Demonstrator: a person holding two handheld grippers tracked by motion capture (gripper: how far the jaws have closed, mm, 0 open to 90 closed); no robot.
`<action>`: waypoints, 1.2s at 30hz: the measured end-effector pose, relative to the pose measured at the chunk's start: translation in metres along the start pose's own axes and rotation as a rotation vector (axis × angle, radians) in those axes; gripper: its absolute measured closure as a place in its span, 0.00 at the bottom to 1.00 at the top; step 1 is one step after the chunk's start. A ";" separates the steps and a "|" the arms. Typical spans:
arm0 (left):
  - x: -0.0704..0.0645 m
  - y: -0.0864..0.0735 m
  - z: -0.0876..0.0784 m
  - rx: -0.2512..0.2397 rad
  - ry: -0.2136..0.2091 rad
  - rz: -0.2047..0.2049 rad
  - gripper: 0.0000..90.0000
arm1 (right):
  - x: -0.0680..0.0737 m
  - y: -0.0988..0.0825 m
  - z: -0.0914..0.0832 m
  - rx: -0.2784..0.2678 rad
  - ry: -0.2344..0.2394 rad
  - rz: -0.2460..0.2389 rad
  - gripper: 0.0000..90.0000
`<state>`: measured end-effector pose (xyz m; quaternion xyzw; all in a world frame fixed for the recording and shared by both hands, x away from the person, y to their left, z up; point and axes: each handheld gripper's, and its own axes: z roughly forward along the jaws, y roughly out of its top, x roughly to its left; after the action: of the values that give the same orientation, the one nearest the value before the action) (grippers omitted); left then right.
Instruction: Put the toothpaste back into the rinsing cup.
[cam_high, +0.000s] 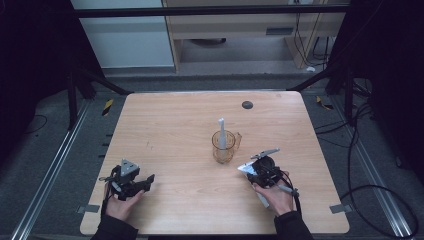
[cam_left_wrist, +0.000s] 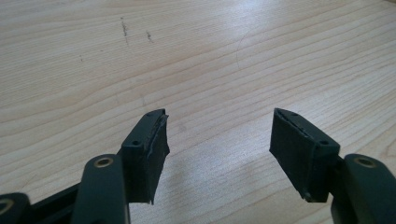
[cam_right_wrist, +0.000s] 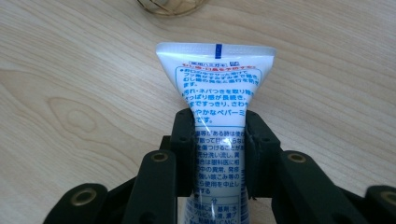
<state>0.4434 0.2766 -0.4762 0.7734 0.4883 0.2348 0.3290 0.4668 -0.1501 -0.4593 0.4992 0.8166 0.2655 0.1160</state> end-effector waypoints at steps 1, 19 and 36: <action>0.000 0.000 0.000 -0.001 0.001 0.000 0.40 | 0.000 0.000 -0.002 -0.007 0.005 0.003 0.77; -0.001 0.000 0.000 -0.002 0.002 0.000 0.40 | -0.008 0.015 -0.047 -0.307 0.054 0.036 0.78; 0.001 0.000 0.000 -0.006 0.005 -0.005 0.40 | -0.012 0.051 -0.064 -0.620 0.027 0.095 0.78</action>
<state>0.4436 0.2776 -0.4766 0.7706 0.4905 0.2374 0.3305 0.4818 -0.1620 -0.3791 0.4742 0.6739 0.5135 0.2392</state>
